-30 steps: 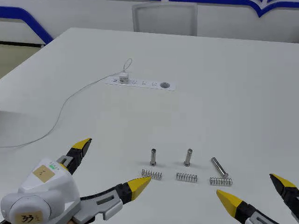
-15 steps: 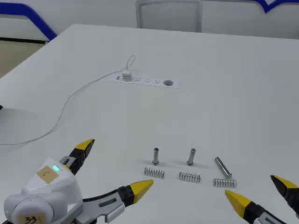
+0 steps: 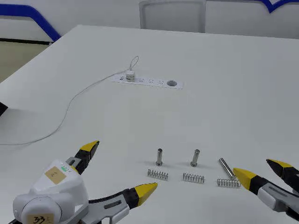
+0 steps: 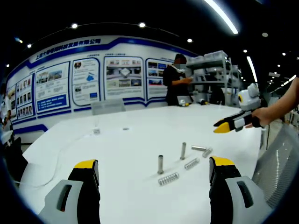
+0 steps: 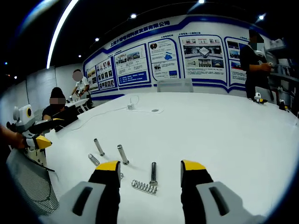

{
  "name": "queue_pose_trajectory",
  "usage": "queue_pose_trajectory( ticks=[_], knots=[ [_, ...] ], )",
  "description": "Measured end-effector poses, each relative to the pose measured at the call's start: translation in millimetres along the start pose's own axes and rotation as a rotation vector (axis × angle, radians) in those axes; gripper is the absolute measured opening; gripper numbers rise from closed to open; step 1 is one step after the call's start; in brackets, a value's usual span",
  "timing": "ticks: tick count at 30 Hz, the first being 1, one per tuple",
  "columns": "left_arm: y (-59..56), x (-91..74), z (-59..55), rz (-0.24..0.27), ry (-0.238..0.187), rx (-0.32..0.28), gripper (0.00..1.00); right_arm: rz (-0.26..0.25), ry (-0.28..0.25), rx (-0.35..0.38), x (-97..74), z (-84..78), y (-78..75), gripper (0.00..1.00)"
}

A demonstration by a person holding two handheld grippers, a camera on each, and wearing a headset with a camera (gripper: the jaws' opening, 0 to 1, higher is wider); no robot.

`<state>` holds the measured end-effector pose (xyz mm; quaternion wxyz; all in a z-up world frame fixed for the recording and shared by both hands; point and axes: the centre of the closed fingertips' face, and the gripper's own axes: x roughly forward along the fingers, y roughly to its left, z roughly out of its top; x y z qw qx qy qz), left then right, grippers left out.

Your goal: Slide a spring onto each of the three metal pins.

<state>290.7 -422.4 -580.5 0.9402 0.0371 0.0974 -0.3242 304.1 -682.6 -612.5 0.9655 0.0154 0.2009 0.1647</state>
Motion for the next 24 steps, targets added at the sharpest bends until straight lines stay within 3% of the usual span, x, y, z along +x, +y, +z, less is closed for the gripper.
queue_pose_trajectory(
  ticks=[11, 24],
  knots=[
    [0.9, 0.2, -2.6, 0.001, 0.009, -0.008, 1.0, 0.024, 0.12, -0.045, 27.5, -13.7, -5.8, 0.41],
    [-2.4, 1.2, -7.0, -0.013, 0.029, -0.008, 1.0, 0.022, 0.204, -0.035, 54.4, -26.7, -6.2, 0.32]
  ],
)
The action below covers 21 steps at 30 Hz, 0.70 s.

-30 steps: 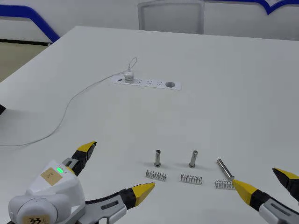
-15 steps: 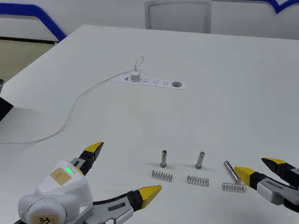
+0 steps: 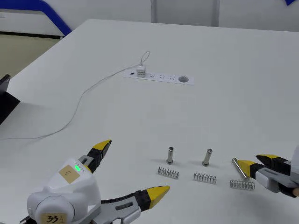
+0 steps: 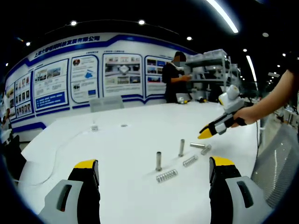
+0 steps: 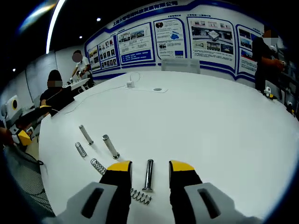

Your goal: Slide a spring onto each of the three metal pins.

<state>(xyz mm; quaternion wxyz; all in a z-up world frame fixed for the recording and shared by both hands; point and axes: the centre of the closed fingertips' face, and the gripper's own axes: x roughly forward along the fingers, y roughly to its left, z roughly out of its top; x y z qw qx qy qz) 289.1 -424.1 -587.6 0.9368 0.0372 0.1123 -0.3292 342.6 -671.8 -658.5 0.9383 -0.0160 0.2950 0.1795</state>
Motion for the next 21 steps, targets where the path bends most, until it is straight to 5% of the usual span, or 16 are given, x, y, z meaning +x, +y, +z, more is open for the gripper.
queue_pose_trajectory(
  ticks=[21],
  knots=[
    [0.8, 0.4, -5.4, 0.002, 0.023, -0.013, 1.0, 0.007, 0.133, -0.018, 31.2, -19.6, 3.4, 0.15]
  ],
)
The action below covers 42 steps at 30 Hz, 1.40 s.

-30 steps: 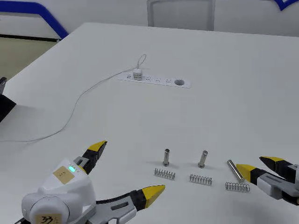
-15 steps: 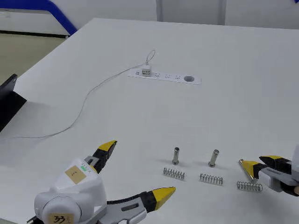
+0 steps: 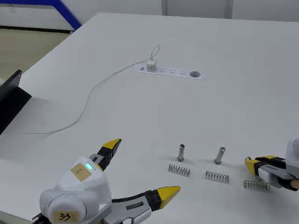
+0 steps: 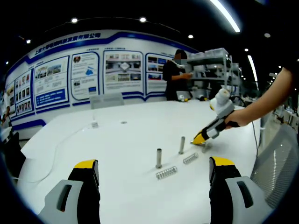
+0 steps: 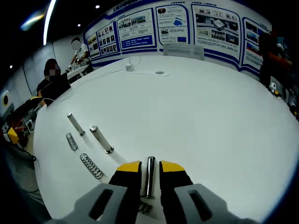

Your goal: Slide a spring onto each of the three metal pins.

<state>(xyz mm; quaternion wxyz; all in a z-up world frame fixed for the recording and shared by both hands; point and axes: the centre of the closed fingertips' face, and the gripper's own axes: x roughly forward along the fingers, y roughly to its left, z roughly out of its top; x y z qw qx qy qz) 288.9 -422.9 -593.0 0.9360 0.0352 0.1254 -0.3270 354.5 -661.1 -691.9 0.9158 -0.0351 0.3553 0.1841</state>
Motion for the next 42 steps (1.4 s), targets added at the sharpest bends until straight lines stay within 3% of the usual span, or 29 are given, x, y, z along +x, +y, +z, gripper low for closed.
queue_pose_trajectory(
  ticks=[14, 18, 29, 42],
  knots=[
    [-0.7, 0.9, -4.7, -0.006, 0.019, 0.003, 1.0, -0.008, 0.045, -0.01, 9.3, -1.9, -3.5, 0.12],
    [-0.5, 1.0, -4.9, -0.006, 0.023, 0.001, 1.0, -0.016, 0.061, -0.056, 10.5, -1.6, -3.2, 0.1],
    [-1.5, 1.2, -6.3, -0.009, 0.03, 0.008, 1.0, -0.006, 0.105, -0.034, 10.4, -0.6, 0.7, 0.08],
    [-0.1, 1.5, -8.4, -0.005, 0.038, 0.016, 1.0, -0.009, 0.069, 0.027, 2.1, 3.6, -0.2, 0.08]
  ],
)
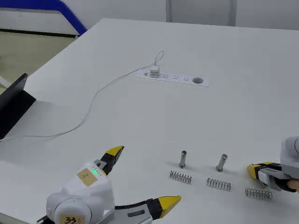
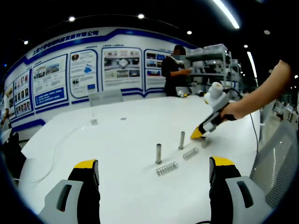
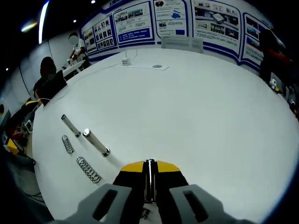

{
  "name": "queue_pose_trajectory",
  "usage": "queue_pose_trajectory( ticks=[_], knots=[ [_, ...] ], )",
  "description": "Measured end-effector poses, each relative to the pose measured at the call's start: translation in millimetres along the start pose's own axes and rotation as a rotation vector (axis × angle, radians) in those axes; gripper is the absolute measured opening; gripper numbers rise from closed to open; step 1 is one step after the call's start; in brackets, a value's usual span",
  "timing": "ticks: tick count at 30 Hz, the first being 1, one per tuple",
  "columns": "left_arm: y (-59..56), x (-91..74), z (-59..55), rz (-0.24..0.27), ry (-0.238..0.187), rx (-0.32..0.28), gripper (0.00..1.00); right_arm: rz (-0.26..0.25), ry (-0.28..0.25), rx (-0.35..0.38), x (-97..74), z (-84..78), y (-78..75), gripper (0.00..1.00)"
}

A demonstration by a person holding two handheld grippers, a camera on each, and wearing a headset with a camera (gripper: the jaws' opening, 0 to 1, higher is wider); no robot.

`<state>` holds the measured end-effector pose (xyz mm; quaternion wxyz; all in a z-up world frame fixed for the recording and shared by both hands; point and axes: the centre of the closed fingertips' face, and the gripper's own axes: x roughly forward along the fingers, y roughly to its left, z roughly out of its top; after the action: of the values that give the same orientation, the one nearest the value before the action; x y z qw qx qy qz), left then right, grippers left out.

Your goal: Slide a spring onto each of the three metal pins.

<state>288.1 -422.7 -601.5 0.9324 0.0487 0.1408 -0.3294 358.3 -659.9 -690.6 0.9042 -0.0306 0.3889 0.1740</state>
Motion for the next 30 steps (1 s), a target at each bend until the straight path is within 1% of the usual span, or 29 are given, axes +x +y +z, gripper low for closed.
queue_pose_trajectory(
  ticks=[9, 23, 27, 30],
  knots=[
    [-4.9, 0.5, -0.5, -0.016, 0.007, 0.012, 1.0, 0.001, -0.045, 0.011, -8.5, 9.2, -0.8, 0.08],
    [-6.4, 1.1, -2.0, -0.026, 0.015, 0.027, 1.0, -0.011, -0.069, 0.009, -17.0, 13.0, -3.3, 0.08],
    [-7.8, 1.2, 0.2, -0.031, 0.005, 0.02, 1.0, -0.013, -0.074, 0.01, -18.8, 14.1, -3.9, 0.08],
    [-7.1, 0.9, -0.3, -0.028, 0.01, 0.026, 1.0, -0.014, -0.079, 0.008, -21.3, 14.9, -3.2, 0.08]
  ],
)
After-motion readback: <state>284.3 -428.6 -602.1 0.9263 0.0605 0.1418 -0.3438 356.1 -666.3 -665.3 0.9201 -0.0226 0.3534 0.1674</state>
